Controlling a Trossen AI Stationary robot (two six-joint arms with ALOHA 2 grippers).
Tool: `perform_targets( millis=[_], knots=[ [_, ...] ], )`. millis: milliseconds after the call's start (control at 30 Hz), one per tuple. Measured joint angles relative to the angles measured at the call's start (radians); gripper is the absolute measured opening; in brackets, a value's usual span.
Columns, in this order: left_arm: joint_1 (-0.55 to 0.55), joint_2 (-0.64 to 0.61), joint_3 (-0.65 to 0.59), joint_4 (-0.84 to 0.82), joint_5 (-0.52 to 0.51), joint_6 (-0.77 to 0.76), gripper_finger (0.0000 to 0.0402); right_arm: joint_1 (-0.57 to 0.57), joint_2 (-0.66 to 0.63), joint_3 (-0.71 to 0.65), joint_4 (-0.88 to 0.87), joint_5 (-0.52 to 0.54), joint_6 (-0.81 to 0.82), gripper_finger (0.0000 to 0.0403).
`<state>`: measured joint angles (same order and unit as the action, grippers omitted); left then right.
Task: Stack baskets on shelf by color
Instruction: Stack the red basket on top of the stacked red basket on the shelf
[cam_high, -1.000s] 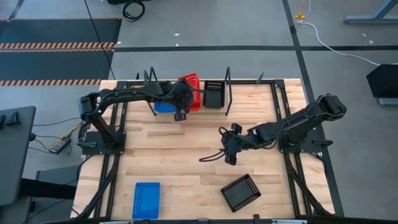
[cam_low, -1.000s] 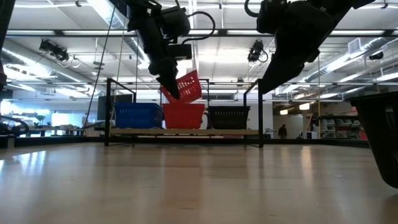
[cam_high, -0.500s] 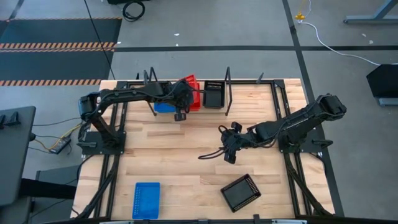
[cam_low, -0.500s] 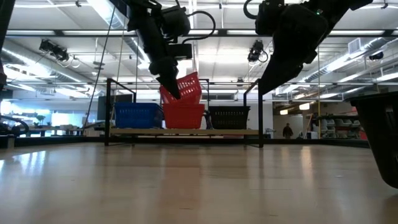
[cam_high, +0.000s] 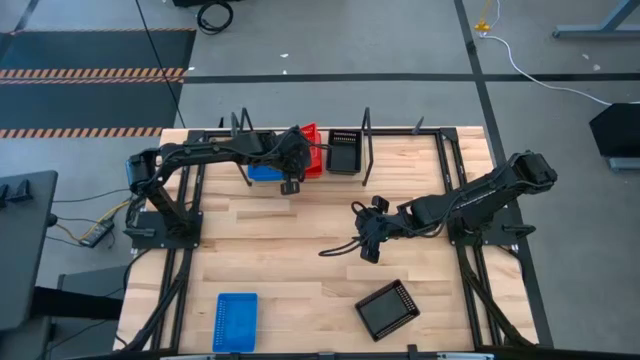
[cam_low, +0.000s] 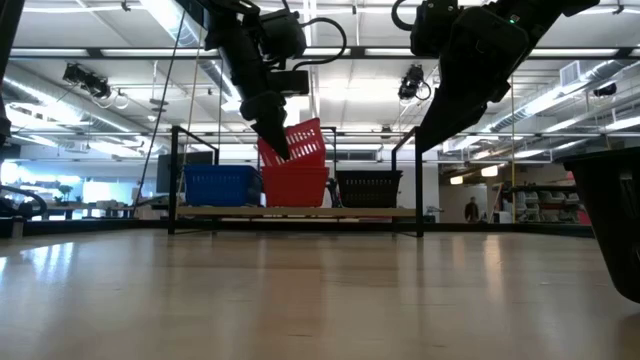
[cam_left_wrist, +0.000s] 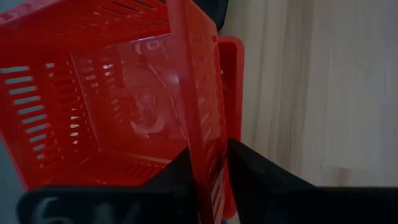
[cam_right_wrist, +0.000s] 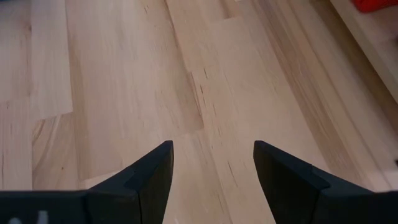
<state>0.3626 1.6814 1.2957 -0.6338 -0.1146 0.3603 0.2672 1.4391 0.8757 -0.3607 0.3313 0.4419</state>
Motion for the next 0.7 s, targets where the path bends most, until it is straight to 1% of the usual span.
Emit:
perform_targets(
  millis=[167, 267, 367, 567, 700],
  knots=[
    [0.000, 0.000, 0.000, 0.001, -0.021, -0.001, 0.0076, 0.000, 0.000, 0.000, 0.000, 0.000, 0.000, 0.0228],
    [0.000, 0.000, 0.000, 0.000, -0.049, -0.007, 0.0084, 0.000, 0.000, 0.000, 0.000, 0.000, 0.000, 0.0228],
    [0.000, 0.000, 0.000, -0.003, -0.067, -0.015, 0.0108, 0.000, 0.000, 0.000, 0.000, 0.000, 0.000, 0.0228],
    [0.000, 0.000, 0.000, -0.005, -0.069, -0.028, 0.0175, 0.000, 0.000, 0.000, 0.000, 0.000, 0.000, 0.0228],
    [0.000, 0.000, 0.008, -0.016, -0.072, -0.029, 0.0202, 0.000, 0.000, 0.000, 0.000, 0.000, 0.000, 0.0228]
  ],
)
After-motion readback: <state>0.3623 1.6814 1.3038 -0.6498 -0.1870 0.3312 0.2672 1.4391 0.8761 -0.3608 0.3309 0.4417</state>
